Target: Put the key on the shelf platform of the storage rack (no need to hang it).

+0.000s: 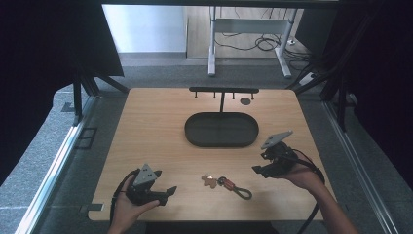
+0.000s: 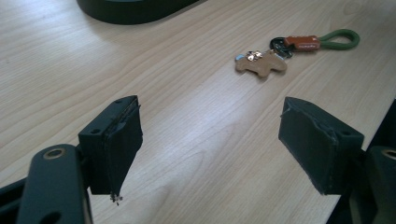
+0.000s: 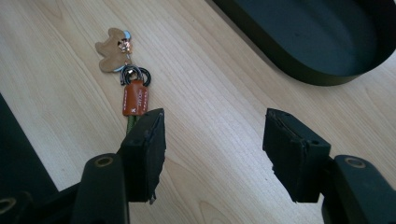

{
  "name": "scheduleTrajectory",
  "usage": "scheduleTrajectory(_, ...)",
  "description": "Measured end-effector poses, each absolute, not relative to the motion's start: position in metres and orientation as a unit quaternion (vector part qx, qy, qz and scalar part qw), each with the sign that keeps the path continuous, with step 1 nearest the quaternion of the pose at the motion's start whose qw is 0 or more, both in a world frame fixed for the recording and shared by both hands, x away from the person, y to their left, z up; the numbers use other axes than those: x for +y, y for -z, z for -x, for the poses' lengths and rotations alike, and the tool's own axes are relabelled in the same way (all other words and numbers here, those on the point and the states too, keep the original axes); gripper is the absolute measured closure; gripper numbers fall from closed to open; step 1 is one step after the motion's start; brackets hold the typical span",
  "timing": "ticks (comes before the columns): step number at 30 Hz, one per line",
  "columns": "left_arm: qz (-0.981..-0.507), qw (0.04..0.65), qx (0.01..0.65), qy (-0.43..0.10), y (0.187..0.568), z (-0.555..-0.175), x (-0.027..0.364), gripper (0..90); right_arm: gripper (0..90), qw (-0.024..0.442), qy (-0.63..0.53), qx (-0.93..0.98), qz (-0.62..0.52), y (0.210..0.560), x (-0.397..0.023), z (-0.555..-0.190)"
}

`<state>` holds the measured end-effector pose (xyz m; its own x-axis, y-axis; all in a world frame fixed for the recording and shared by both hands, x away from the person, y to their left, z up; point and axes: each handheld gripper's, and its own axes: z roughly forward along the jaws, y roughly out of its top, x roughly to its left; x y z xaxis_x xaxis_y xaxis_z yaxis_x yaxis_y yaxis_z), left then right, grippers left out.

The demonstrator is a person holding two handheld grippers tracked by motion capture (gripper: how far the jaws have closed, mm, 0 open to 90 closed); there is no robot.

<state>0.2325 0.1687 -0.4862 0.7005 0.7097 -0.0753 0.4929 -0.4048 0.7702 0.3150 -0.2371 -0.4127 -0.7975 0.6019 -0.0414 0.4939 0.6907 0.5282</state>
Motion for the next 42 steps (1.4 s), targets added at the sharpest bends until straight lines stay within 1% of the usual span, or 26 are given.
scheduleTrajectory(8,-0.830,0.404,0.362,-0.131,0.488,-0.233,0.166,21.7,39.5,0.092,-0.231,0.924,-0.289,0.418,-0.227,-0.318)
scheduleTrajectory(19,-0.832,0.407,0.356,-0.126,0.487,-0.232,0.161,21.7,41.0,0.062,-0.209,0.936,-0.276,0.428,-0.207,-0.320)
scheduleTrajectory(30,-0.832,0.412,0.350,-0.125,0.484,-0.230,0.160,21.8,41.8,0.039,-0.176,0.950,-0.256,0.447,-0.188,-0.323)
scheduleTrajectory(35,-0.832,0.412,0.350,-0.125,0.484,-0.230,0.160,21.8,42.3,0.028,-0.157,0.956,-0.248,0.461,-0.177,-0.323)
scheduleTrajectory(42,-0.832,0.416,0.345,-0.127,0.480,-0.228,0.159,21.7,42.8,0.020,-0.147,0.959,-0.243,0.467,-0.171,-0.324)
